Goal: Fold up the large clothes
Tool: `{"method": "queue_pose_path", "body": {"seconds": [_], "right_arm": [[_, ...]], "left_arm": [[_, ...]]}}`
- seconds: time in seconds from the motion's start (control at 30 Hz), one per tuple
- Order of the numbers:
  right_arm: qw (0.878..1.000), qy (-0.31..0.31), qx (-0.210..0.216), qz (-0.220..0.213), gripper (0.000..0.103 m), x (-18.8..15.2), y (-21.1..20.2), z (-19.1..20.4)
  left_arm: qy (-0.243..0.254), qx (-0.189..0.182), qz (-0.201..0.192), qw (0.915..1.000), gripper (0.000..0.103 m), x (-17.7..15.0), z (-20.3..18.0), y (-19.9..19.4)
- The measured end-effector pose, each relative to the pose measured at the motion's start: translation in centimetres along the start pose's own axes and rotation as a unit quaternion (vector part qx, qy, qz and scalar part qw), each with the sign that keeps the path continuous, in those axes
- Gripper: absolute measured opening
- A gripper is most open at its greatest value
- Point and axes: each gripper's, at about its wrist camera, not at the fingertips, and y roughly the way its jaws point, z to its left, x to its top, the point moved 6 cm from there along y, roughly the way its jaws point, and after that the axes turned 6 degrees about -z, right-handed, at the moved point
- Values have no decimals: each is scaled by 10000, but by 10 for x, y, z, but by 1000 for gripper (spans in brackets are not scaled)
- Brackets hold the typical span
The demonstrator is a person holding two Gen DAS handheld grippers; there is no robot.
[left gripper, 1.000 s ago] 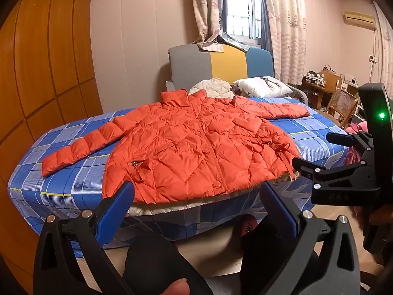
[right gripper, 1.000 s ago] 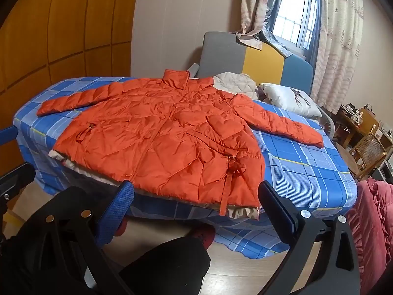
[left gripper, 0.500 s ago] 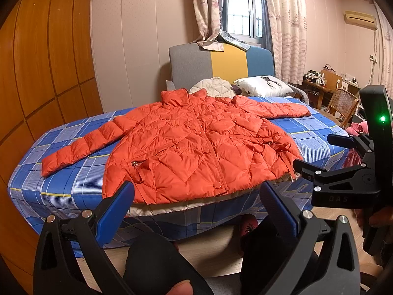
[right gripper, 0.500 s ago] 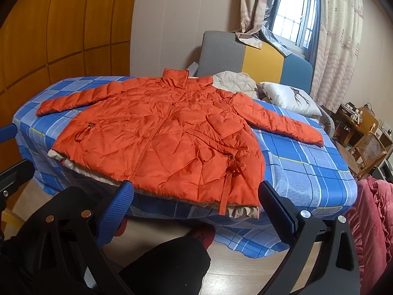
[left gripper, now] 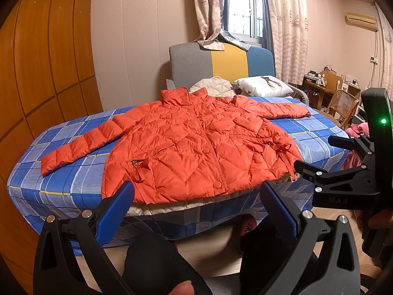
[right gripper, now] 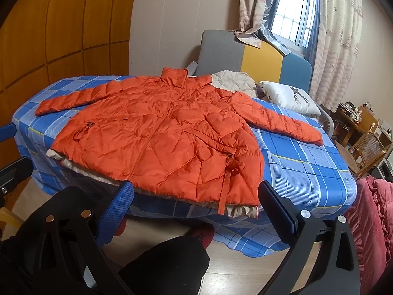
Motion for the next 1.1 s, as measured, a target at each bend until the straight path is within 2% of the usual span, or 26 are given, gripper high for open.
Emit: {"method": "queue_pose_path", "body": {"seconds": [1.1], "right_arm": [[9999,-63,-21,101,100,-4,2,0]], "left_arm": [[-133,29,94,9999,101,-10,2,5]]}}
